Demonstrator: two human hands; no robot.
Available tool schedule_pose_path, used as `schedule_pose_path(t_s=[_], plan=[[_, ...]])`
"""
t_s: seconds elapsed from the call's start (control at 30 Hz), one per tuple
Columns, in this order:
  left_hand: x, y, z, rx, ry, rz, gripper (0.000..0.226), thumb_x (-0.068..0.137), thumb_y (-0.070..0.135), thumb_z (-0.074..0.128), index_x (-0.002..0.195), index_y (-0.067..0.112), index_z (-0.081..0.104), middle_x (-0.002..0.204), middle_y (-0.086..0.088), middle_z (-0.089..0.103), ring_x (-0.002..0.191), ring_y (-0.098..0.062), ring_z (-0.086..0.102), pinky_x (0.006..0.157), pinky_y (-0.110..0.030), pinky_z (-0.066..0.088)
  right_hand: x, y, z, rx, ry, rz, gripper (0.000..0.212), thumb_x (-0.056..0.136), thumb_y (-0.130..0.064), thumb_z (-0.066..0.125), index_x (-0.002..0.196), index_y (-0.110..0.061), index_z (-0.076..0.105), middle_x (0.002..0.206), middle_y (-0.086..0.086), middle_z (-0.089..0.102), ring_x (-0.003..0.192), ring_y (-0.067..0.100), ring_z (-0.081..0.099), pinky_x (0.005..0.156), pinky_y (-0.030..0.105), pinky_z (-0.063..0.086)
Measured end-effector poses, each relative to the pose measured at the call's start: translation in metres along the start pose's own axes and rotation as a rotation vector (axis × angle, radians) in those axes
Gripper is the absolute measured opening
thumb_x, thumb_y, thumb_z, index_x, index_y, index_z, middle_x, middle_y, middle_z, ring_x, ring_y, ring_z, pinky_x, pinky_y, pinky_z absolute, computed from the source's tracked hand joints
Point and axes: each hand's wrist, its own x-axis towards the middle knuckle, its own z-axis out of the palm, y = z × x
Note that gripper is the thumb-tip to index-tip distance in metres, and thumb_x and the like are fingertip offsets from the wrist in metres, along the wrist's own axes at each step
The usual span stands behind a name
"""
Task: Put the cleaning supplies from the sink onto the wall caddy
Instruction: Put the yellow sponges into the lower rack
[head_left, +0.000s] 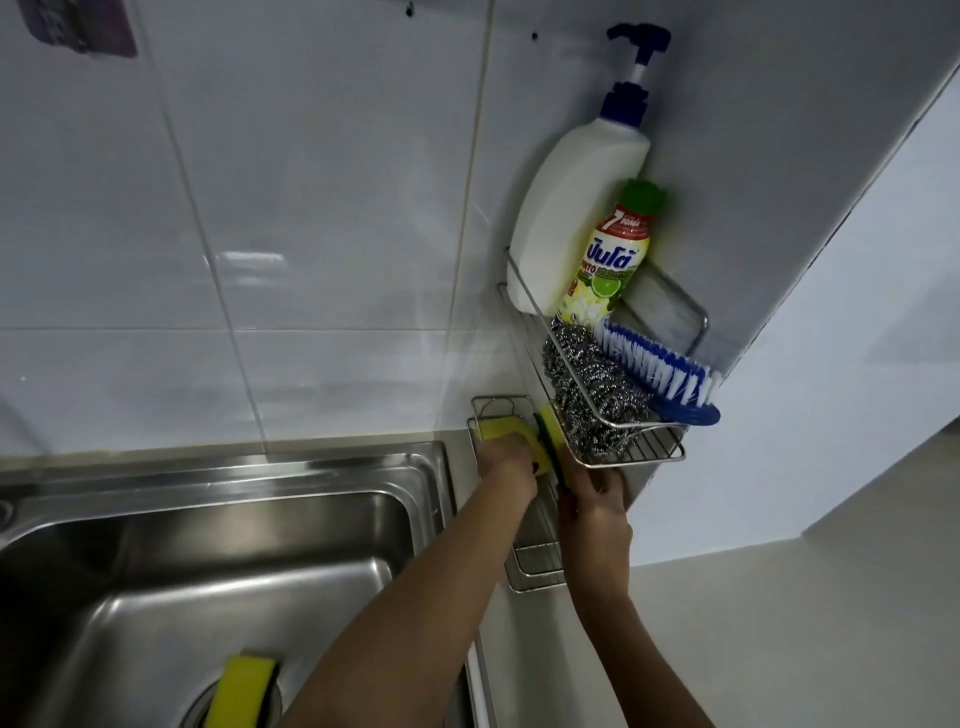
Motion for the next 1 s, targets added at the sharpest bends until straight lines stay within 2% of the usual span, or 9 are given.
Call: schedule_pose_path(t_s=[0.2,0.4,0.5,0.63,0.7,0.83,0.9,0.97,1.0], plan=[[-0.013,-0.004,-0.013,0.458,-0.068,0.21,0.039,0.098,0.005,0.032,0.133,-0.006,0.047,0.124,-0.019,0.053,0.1,-0.023,0.046,0.078,-0.025,0.032,-0.004,0.001,-0.003,-0.027,-0.054,0.003,0.051,0.091,-0.005,0.054,0.136,-0.029,0.05,0.131,0.015,0.049,0.103,0.041,0.061,0.076,0.049,0.054],[0.002,0.009,-0.013,0.528,-0.202,0.207,0.032,0.099,0.011,0.03,0.12,0.008,0.053,0.094,-0.004,0.047,0.084,-0.017,0.041,0.082,-0.028,0.028,-0.004,0.002,-0.002,-0.063,-0.077,-0.024,0.055,0.09,-0.002,0.053,0.138,-0.028,0.047,0.129,0.016,0.048,0.1,0.041,0.062,0.078,0.049,0.056],[0.001,0.01,-0.017,0.544,-0.208,0.259,0.033,0.098,0.007,0.029,0.12,0.006,0.054,0.081,0.001,0.043,0.071,-0.013,0.04,0.068,-0.027,0.033,-0.001,0.004,-0.002,-0.08,-0.09,-0.023,0.052,0.091,-0.003,0.052,0.138,-0.027,0.048,0.129,0.016,0.047,0.1,0.042,0.062,0.079,0.049,0.055],[-0.005,-0.007,-0.033,0.778,-0.08,0.595,0.023,0.092,0.001,0.038,0.093,0.016,0.054,0.109,-0.016,0.06,0.107,-0.033,0.059,0.083,-0.034,0.046,0.007,-0.002,0.006,-0.107,-0.092,-0.073,0.052,0.091,-0.002,0.054,0.138,-0.024,0.048,0.136,0.02,0.046,0.106,0.047,0.059,0.081,0.051,0.054],[-0.005,-0.023,-0.047,0.963,-0.06,0.713,0.035,0.087,0.003,0.044,0.12,0.006,0.054,0.132,-0.017,0.054,0.121,-0.037,0.053,0.094,-0.04,0.045,0.017,-0.005,0.01,-0.169,-0.172,-0.009,0.048,0.095,-0.007,0.049,0.139,-0.025,0.046,0.134,0.02,0.048,0.105,0.047,0.059,0.082,0.051,0.052],[-0.003,-0.05,-0.075,1.416,-0.159,0.739,0.067,0.093,0.014,0.042,0.153,0.006,0.013,0.161,-0.012,0.011,0.149,-0.028,0.014,0.119,-0.046,0.016,0.044,-0.006,0.025,-0.355,-0.316,0.003,0.038,0.098,-0.013,0.039,0.136,-0.016,0.043,0.118,0.018,0.063,0.101,0.039,0.065,0.081,0.044,0.052],[-0.003,-0.055,-0.084,1.513,-0.201,0.745,0.063,0.101,0.023,0.031,0.155,0.008,0.001,0.163,-0.009,-0.001,0.152,-0.023,0.001,0.121,-0.044,0.01,0.055,-0.004,0.038,-0.238,-0.318,-0.04,0.045,0.098,-0.021,0.042,0.142,-0.019,0.037,0.129,0.014,0.059,0.11,0.035,0.061,0.088,0.032,0.051],[-0.003,-0.055,-0.089,1.561,-0.222,0.738,0.061,0.103,0.029,0.025,0.154,0.01,-0.004,0.163,-0.007,-0.007,0.152,-0.022,-0.004,0.122,-0.043,0.007,0.06,-0.002,0.049,-0.194,-0.395,-0.069,0.047,0.097,-0.036,0.041,0.141,-0.022,0.042,0.139,0.004,0.052,0.121,0.02,0.052,0.084,-0.007,0.034],[-0.002,-0.055,-0.091,1.589,-0.225,0.738,0.061,0.104,0.032,0.023,0.154,0.011,-0.006,0.163,-0.005,-0.009,0.151,-0.022,-0.006,0.122,-0.043,0.005,0.062,-0.001,0.049,-0.206,-0.41,-0.098,0.045,0.094,-0.038,0.047,0.137,-0.022,0.049,0.137,0.001,0.054,0.12,0.015,0.05,0.078,-0.013,0.028]])
